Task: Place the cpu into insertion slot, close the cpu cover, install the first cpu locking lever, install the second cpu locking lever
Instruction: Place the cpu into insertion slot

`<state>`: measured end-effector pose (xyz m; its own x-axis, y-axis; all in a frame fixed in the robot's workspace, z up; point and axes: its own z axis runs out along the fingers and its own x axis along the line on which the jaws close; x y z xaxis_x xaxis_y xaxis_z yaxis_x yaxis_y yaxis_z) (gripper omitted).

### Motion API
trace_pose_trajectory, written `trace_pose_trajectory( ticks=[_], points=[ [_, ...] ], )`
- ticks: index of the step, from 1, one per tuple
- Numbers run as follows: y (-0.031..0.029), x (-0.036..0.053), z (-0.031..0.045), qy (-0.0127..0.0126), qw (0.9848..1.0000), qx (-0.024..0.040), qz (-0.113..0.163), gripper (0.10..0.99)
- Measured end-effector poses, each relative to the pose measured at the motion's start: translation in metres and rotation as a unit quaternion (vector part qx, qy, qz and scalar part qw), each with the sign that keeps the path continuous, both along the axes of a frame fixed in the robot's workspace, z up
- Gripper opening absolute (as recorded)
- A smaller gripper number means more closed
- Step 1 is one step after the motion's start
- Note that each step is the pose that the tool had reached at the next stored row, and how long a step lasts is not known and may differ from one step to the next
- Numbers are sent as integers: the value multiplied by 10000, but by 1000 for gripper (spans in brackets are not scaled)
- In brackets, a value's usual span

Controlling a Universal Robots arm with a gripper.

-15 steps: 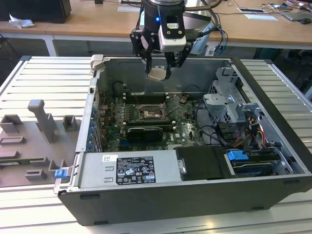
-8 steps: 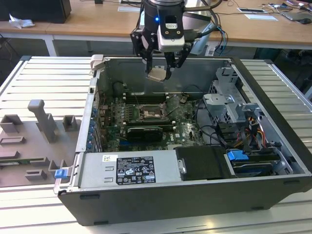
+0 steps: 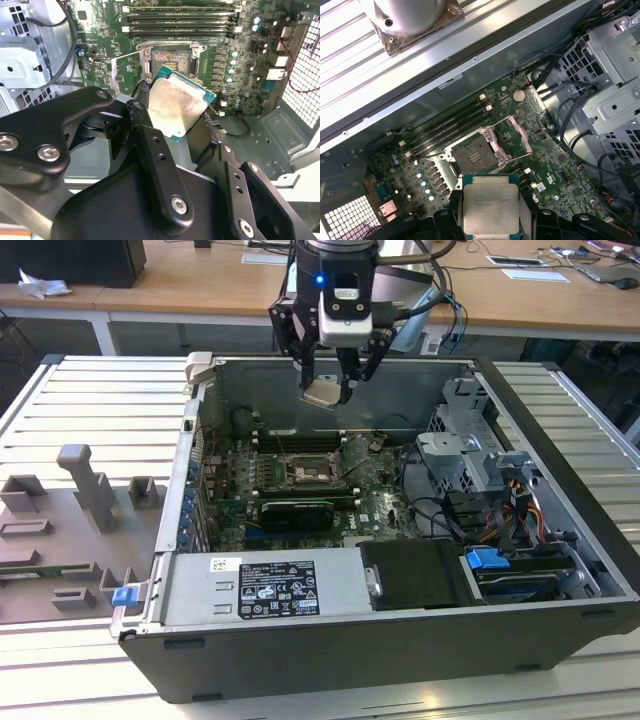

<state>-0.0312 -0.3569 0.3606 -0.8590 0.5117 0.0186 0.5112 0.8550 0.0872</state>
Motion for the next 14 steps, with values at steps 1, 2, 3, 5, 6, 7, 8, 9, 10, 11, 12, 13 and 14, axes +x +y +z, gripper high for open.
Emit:
trace_pose_trajectory(
  ticks=[1, 2, 3, 5, 6, 7, 8, 9, 10, 11, 12, 13, 14],
  points=[
    [0, 0, -1, 0, 10000, -1, -30, 541],
    [0, 0, -1, 0, 10000, -1, -52, 541],
    [0, 0, -2, 0, 10000, 0, -73, 541],
    [0, 0, -2, 0, 9999, 0, -108, 541],
    [0, 0, -3, 0, 9999, 0, -124, 541],
    [0, 0, -4, 0, 9999, 0, -139, 541],
    [0, 0, -6, 0, 9999, 1, -151, 541],
    [0, 0, -9, 0, 9999, 0, -162, 541],
    [0, 0, -12, 0, 9999, 0, -171, 541],
    [0, 0, -21, 0, 9998, 0, -175, 541],
    [0, 0, -29, 0, 9998, -10, -176, 541],
    [0, 0, -34, 0, 9998, -18, -176, 541],
    [0, 0, -38, 0, 9998, -24, -176, 541]
  ],
)
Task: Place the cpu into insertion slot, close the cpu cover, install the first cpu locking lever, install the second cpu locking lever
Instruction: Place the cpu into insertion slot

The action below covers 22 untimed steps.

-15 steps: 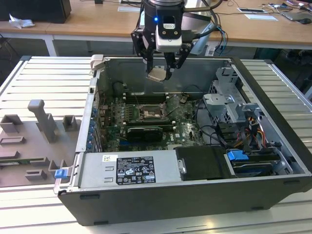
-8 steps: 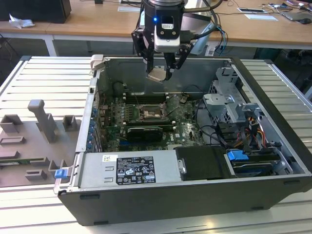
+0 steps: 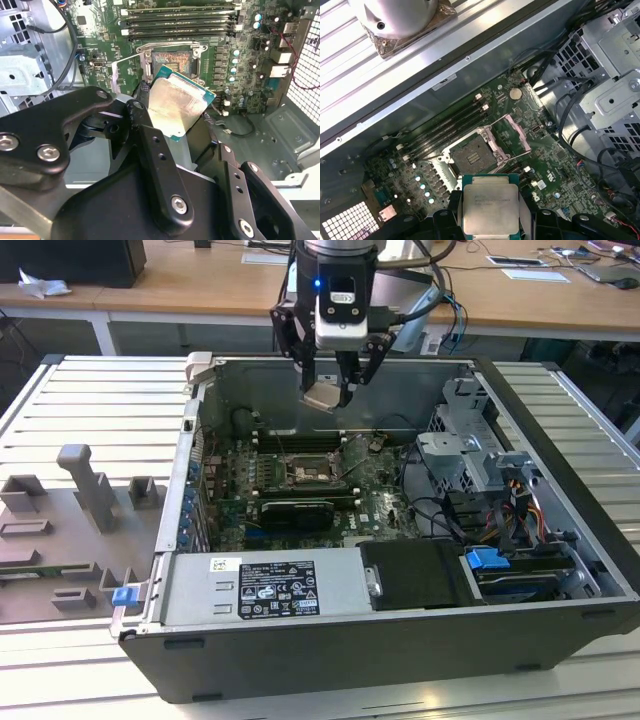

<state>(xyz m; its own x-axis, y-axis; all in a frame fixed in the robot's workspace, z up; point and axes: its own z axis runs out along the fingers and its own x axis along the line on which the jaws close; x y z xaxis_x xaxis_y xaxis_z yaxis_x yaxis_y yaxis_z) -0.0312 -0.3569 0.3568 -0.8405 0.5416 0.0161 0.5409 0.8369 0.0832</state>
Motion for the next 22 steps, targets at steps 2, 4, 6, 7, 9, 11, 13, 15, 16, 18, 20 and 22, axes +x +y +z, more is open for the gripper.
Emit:
trace_pose_trajectory(
  ticks=[2, 4, 6, 7, 9, 11, 13, 15, 16, 18, 20, 22],
  points=[
    [0, 0, -10, 0, 10000, -8, 0, 541],
    [0, 0, -18, 1, 10000, -11, -2, 541],
    [0, -1, -29, 8, 10000, -11, -31, 541],
    [0, 0, -31, 8, 10000, -11, -39, 541],
    [0, 0, -35, 8, 10000, -11, -52, 541],
    [0, 0, -39, 8, 10000, -11, -66, 541],
    [0, 0, -43, 8, 10000, -11, -80, 541],
    [0, 0, -46, 8, 10000, -11, -96, 541],
    [0, 0, -47, 8, 9999, -11, -103, 541],
    [0, 0, -50, 8, 9999, -11, -115, 541],
    [0, 0, -53, 8, 9999, -11, -126, 541],
    [0, 0, -58, 8, 9999, -11, -147, 541]
  ],
)
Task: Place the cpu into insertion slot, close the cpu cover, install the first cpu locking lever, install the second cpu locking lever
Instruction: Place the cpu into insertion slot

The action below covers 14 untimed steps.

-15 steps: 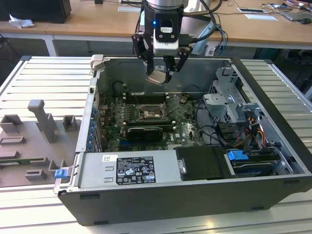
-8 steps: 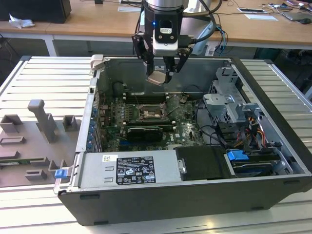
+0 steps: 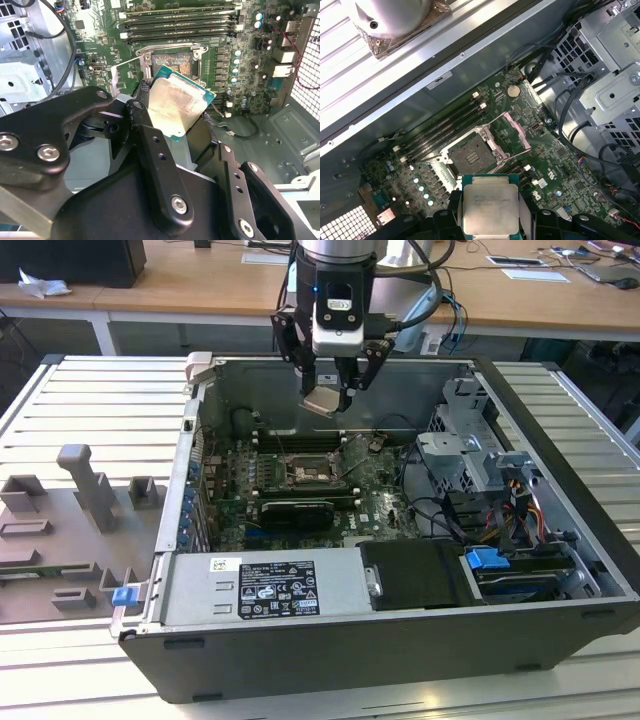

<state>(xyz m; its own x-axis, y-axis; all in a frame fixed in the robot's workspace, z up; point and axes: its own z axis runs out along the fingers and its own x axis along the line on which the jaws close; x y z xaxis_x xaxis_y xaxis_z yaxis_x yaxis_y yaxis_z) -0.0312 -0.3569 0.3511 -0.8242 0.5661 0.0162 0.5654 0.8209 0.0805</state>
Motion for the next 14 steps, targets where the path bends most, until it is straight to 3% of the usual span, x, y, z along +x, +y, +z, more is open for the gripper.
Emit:
trace_pose_trajectory(
  ticks=[14],
  points=[
    [0, 0, -19, 0, 10000, 0, -93, 541]
  ],
)
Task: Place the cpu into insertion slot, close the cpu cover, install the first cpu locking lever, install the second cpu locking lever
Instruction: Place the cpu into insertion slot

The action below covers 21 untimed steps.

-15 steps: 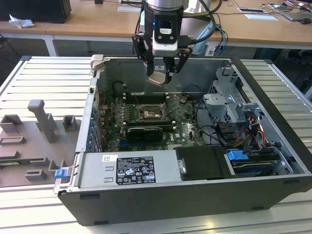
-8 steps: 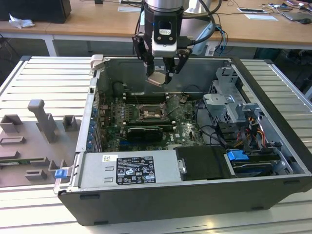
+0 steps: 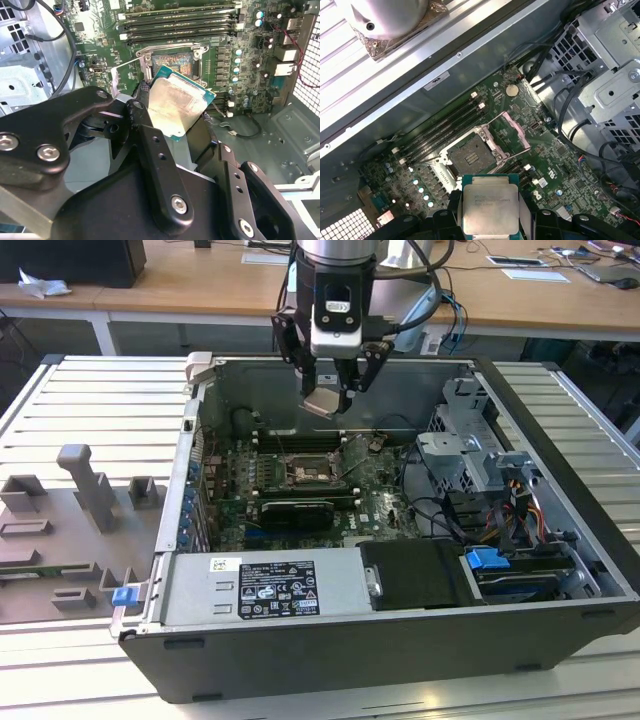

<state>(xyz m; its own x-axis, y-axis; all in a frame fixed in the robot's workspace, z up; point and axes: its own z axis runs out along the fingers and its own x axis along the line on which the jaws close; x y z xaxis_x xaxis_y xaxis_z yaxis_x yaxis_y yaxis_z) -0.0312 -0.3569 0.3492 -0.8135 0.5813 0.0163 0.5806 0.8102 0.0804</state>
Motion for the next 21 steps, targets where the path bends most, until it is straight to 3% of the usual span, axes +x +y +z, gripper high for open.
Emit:
trace_pose_trajectory(
  ticks=[21],
  points=[
    [0, 0, -42, 2, 9999, -1, -140, 541]
  ],
)
